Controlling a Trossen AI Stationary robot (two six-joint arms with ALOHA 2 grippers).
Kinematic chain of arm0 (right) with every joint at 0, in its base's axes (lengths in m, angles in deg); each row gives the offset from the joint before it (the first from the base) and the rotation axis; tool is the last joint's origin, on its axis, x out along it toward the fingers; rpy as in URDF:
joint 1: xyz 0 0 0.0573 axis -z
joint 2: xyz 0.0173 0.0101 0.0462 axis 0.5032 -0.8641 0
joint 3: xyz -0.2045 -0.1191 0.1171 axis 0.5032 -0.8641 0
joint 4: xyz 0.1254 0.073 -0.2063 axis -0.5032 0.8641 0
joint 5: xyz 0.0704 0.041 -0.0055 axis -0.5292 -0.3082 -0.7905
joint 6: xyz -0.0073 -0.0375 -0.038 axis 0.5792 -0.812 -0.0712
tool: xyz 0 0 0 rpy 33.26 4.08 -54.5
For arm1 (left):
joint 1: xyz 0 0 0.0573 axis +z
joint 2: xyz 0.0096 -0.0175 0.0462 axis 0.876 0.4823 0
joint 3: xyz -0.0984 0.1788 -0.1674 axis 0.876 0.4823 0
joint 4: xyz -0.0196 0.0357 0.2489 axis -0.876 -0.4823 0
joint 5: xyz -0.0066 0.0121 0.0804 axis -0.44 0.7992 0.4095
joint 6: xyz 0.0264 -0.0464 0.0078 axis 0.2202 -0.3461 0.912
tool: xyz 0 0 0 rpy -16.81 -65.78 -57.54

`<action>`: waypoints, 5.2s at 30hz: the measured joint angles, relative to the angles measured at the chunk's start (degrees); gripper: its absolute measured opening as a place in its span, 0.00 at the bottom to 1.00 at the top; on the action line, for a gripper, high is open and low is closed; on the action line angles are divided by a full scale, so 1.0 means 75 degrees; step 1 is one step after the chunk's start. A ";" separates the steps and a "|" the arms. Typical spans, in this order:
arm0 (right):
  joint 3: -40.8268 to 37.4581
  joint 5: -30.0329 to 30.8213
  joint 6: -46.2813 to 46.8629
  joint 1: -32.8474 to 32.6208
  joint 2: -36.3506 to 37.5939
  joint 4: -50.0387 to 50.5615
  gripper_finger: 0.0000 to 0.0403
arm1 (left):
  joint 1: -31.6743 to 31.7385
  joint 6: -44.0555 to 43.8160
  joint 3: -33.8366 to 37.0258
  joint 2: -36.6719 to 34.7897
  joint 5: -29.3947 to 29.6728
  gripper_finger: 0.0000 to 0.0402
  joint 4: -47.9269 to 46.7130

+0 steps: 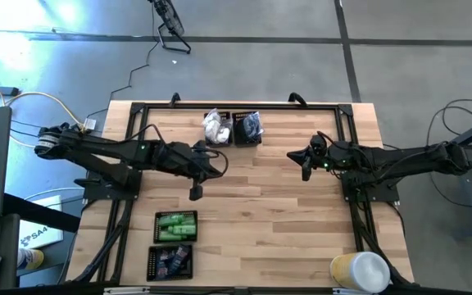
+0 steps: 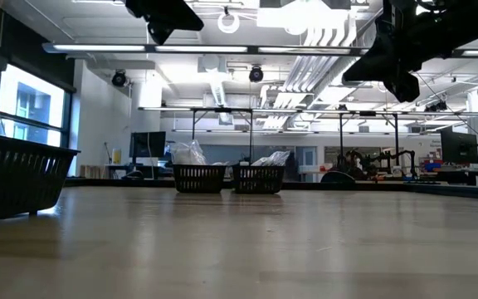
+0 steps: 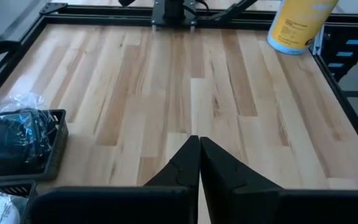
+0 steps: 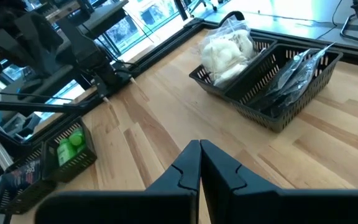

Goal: Pick & Place Travel size toiletries
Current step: Return to Home Position

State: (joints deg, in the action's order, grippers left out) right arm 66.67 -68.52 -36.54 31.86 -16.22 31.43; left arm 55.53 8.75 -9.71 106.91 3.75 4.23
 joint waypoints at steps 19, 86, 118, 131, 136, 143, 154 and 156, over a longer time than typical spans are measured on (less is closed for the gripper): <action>0.0000 -0.0004 -0.2090 -0.0131 0.0003 -0.0430 0.01 | 0.0196 0.1120 0.0355 -0.0131 0.0409 0.03 0.0329; 0.0000 -0.0428 -0.3353 -0.0272 0.4202 0.1345 0.01 | 0.0252 0.1577 0.4672 -0.8958 0.0318 0.03 -0.1078; 0.0000 -0.0818 -0.2945 -0.0272 0.4774 0.1701 0.01 | 0.0249 0.1402 0.7274 -0.8958 -0.0979 0.03 0.2230; 0.0000 -0.0782 -0.3073 -0.0272 0.5609 0.2198 0.01 | 0.0249 0.1351 0.7289 -0.8956 -0.0938 0.03 0.2063; 0.0000 -0.0799 -0.3030 -0.0271 0.5604 0.2260 0.01 | 0.0249 0.1352 0.7291 -0.8956 -0.0941 0.03 0.2050; 0.0000 -0.0801 -0.3079 -0.0274 0.5547 0.2235 0.01 | 0.0249 0.1366 0.7294 -0.8956 -0.0941 0.03 0.2042; -0.0058 -0.0856 -0.3122 -0.0271 0.5534 0.2112 0.01 | 0.0249 0.1373 0.7297 -0.8956 -0.0941 0.03 0.2032; -0.0351 -0.0950 -0.3168 -0.0272 0.5534 0.1535 0.01 | 0.0249 0.1374 0.7300 -0.8956 -0.0944 0.03 0.2032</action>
State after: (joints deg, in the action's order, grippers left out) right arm 64.04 -75.64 -60.29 29.83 25.28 42.94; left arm 57.39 19.06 45.04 39.75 -3.33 19.48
